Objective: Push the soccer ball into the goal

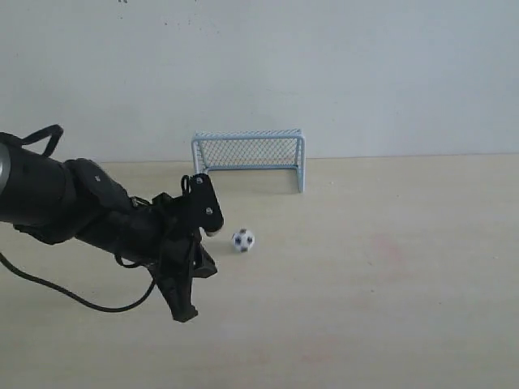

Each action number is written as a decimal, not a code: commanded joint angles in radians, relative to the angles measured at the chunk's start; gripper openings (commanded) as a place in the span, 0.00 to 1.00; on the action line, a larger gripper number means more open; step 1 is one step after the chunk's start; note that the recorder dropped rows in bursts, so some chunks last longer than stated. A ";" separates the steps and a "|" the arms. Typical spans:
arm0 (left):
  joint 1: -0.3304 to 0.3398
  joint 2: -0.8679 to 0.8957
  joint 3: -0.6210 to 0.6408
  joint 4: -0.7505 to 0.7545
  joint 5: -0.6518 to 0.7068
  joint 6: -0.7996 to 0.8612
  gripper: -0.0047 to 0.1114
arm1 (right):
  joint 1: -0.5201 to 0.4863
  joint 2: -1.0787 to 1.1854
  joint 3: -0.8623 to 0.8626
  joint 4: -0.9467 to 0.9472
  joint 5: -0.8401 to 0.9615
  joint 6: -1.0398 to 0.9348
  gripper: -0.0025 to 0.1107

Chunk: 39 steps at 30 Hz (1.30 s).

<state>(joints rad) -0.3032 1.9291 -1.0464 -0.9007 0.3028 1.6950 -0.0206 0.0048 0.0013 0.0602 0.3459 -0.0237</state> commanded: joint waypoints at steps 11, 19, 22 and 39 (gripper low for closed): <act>0.005 -0.252 0.000 0.478 0.494 -0.537 0.08 | 0.002 -0.005 -0.001 -0.002 -0.003 -0.001 0.02; 0.005 -0.401 0.098 0.611 0.534 -0.838 0.08 | 0.002 -0.005 -0.001 -0.002 -0.003 -0.001 0.02; 0.005 -0.473 0.157 0.611 0.506 -0.901 0.08 | 0.002 -0.005 -0.001 -0.002 -0.003 -0.001 0.02; 0.005 -0.958 0.354 0.652 0.367 -1.346 0.08 | 0.002 -0.005 -0.001 -0.002 -0.003 -0.001 0.02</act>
<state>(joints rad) -0.2990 1.0515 -0.7329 -0.2764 0.6849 0.4101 -0.0206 0.0048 0.0013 0.0602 0.3459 -0.0221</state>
